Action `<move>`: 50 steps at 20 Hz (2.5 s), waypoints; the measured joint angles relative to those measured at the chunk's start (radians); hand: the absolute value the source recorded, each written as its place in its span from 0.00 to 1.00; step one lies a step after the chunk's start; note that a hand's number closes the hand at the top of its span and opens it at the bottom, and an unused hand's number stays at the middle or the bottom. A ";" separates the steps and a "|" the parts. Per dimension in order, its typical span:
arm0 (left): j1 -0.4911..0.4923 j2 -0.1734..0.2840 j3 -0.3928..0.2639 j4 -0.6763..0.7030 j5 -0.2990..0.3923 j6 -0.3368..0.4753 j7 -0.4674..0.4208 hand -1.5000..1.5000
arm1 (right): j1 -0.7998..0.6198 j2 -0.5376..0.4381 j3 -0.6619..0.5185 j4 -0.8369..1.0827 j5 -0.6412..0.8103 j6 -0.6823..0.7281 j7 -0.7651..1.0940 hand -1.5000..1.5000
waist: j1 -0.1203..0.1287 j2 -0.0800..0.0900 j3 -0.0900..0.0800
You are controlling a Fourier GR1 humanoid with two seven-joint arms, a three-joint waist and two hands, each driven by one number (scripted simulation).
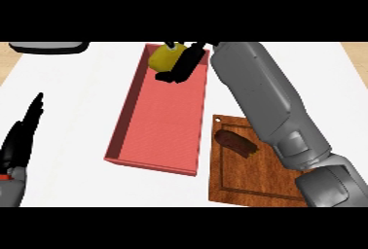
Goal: Pick the lemon from the cutting board and place it in the cardboard box
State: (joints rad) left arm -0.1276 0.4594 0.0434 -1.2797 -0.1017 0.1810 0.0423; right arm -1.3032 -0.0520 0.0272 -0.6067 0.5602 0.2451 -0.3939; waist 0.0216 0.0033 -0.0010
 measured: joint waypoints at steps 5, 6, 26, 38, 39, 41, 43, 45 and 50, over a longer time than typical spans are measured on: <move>-0.020 -0.010 -0.006 0.003 -0.017 -0.005 -0.003 0.50 | -0.071 0.036 0.065 0.096 -0.077 -0.053 0.062 1.00 | 0.025 0.005 0.000; -0.026 -0.013 -0.010 -0.007 -0.019 -0.006 0.008 0.50 | -0.074 0.040 0.086 0.116 -0.092 -0.072 0.062 1.00 | 0.032 0.006 0.000; -0.101 -0.045 -0.045 0.004 -0.054 -0.035 0.018 0.50 | -0.042 0.052 0.338 0.227 -0.418 -0.230 0.167 0.00 | 0.115 0.025 -0.001; -0.075 -0.038 -0.007 0.008 -0.049 -0.025 0.014 0.50 | -0.063 0.026 0.167 0.286 -0.635 -0.253 0.005 0.00 | 0.064 0.023 0.000; -0.066 -0.044 -0.007 0.009 -0.053 -0.018 0.006 0.50 | -0.071 0.015 0.151 0.297 -0.647 -0.234 -0.001 0.00 | 0.059 0.022 0.000; -0.062 -0.043 -0.003 0.002 -0.052 -0.017 0.011 0.50 | -0.079 -0.025 0.121 0.323 -0.665 -0.189 -0.020 0.00 | 0.054 0.022 0.000; -0.059 -0.046 0.000 0.004 -0.054 -0.014 0.011 0.50 | -0.083 -0.069 0.097 0.348 -0.678 -0.154 -0.034 0.00 | 0.048 0.022 0.001; -0.053 -0.044 0.000 -0.005 -0.055 -0.017 0.013 0.50 | -0.078 -0.111 0.083 0.376 -0.680 -0.123 -0.051 0.00 | 0.047 0.023 0.001; -0.053 -0.042 0.006 -0.023 -0.053 -0.022 0.020 0.50 | -0.054 -0.227 0.060 0.429 -0.678 -0.052 -0.108 0.00 | 0.050 0.027 0.002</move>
State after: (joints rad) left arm -0.1804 0.4175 0.0493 -1.3030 -0.1546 0.1585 0.0618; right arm -1.3568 -0.2792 0.0876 -0.1778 -0.1175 0.1934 -0.5020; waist 0.0720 0.0303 0.0006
